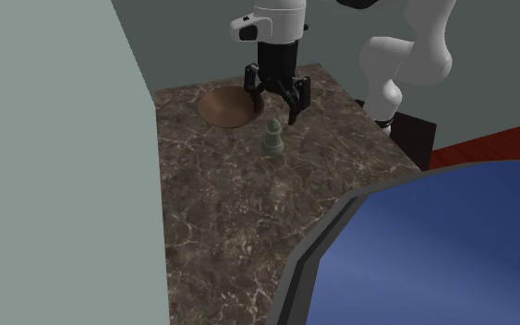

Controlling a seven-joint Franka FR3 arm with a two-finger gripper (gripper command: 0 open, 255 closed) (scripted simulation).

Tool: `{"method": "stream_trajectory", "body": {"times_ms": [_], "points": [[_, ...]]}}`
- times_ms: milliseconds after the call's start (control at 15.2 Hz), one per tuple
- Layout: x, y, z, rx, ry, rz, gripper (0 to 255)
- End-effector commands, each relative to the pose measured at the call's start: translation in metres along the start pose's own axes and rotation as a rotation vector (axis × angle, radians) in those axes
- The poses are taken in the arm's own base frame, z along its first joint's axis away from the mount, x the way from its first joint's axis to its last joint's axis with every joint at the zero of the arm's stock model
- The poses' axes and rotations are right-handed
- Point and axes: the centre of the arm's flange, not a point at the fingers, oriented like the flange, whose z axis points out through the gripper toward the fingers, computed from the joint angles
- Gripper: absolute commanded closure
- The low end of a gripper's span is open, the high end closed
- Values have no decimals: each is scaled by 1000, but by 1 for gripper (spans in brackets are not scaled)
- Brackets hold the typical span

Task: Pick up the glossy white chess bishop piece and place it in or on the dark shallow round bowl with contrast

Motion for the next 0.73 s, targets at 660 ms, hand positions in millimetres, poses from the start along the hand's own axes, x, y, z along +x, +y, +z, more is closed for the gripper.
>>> {"method": "stream_trajectory", "body": {"times_ms": [660], "points": [[2,3,35,0,1,-1,0]]}}
